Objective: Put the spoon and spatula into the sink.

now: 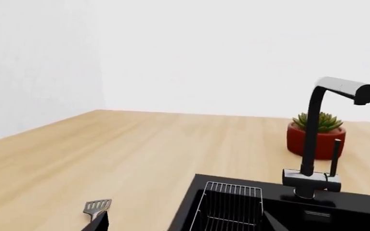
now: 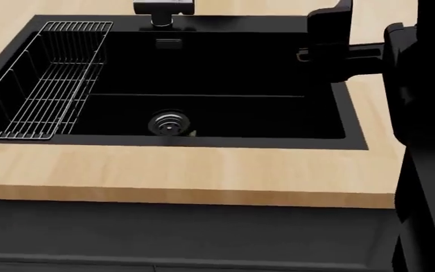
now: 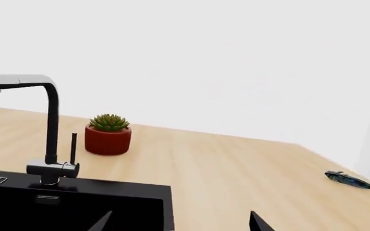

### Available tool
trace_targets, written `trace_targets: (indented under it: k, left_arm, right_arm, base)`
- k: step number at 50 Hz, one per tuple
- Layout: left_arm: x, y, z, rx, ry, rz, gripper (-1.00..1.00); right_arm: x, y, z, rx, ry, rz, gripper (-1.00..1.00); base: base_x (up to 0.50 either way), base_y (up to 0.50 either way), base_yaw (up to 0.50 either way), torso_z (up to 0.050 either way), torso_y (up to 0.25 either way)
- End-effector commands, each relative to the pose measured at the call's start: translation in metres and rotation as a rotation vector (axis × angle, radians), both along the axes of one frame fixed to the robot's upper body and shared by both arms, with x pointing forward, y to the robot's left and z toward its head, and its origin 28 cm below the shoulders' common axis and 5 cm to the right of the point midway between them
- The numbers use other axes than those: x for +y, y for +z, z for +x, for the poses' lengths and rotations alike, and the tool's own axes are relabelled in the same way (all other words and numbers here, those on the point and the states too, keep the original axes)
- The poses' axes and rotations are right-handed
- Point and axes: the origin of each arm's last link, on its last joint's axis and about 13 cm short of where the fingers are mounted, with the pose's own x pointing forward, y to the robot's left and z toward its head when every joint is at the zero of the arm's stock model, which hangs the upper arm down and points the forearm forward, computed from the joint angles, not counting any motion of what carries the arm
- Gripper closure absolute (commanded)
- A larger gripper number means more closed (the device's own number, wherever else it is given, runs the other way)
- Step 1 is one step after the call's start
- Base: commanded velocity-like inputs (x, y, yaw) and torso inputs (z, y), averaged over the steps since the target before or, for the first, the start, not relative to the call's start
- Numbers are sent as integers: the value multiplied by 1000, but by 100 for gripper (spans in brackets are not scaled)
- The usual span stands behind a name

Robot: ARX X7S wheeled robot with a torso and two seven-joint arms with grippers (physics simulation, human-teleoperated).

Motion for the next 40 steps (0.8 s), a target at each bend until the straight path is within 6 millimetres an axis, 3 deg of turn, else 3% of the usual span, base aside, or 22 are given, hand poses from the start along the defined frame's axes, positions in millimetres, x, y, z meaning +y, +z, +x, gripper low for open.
trace_targets:
  k: [1,40]
  left_arm:
    - [-2,-1,0,-1,-13,-8,-100]
    - [-5,-5,0,18,-28,-18,-100]
  right_arm:
    - [-2,-4,-3,-2,3,39,-100]
    - [-2,-16,-5,30,35,67,-100]
  base:
    - [328,0,0,0,0]
    - [306,71,0,0,0]
